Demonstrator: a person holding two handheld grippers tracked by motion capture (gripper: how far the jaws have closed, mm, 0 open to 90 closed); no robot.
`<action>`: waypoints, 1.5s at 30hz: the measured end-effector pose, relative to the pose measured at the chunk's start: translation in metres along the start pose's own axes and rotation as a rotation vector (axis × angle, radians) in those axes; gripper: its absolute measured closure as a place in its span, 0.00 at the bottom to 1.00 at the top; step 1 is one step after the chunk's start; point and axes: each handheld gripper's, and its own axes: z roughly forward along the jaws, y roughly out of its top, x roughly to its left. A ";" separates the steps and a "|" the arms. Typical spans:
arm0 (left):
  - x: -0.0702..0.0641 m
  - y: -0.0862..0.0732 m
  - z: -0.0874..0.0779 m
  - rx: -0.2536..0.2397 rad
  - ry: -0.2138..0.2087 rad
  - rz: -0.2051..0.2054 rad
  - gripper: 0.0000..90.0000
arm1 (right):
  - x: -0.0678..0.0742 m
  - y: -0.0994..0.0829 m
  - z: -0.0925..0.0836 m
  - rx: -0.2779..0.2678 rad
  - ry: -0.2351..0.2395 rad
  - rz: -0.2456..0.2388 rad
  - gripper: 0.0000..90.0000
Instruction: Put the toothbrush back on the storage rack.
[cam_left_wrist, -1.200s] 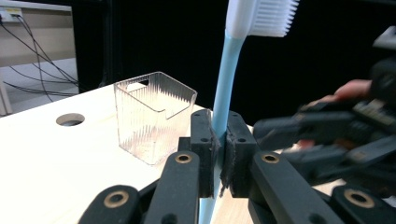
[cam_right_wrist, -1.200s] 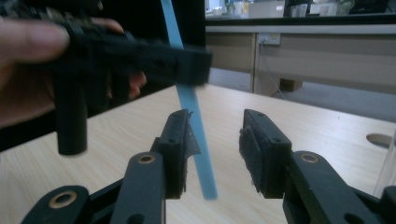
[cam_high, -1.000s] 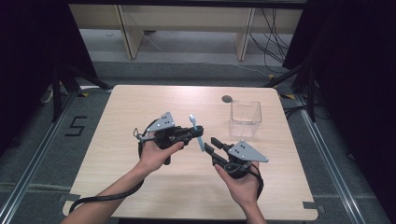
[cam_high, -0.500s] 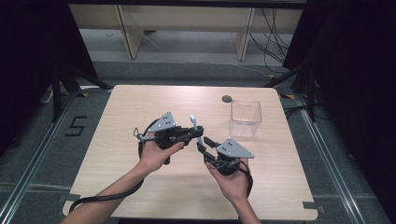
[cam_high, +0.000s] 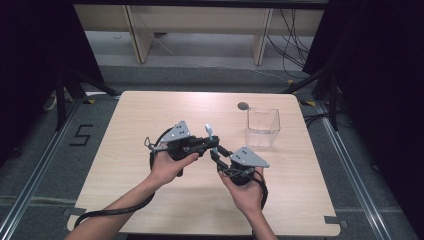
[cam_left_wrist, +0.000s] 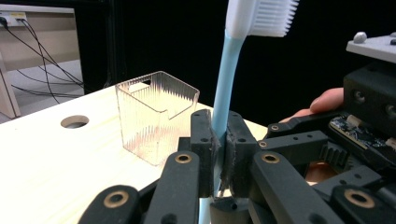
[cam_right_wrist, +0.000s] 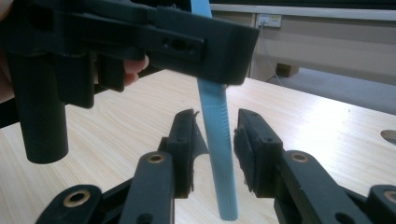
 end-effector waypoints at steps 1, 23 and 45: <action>0.000 0.000 0.000 -0.001 -0.001 -0.001 0.93 | 0.000 0.000 0.000 0.000 0.000 -0.002 0.76; -0.001 -0.001 0.005 -0.020 0.007 0.018 0.65 | -0.003 -0.001 -0.001 0.011 -0.031 -0.018 0.88; 0.021 -0.017 -0.067 -0.002 0.262 0.153 0.37 | -0.070 0.005 -0.035 -0.031 -0.211 0.065 0.88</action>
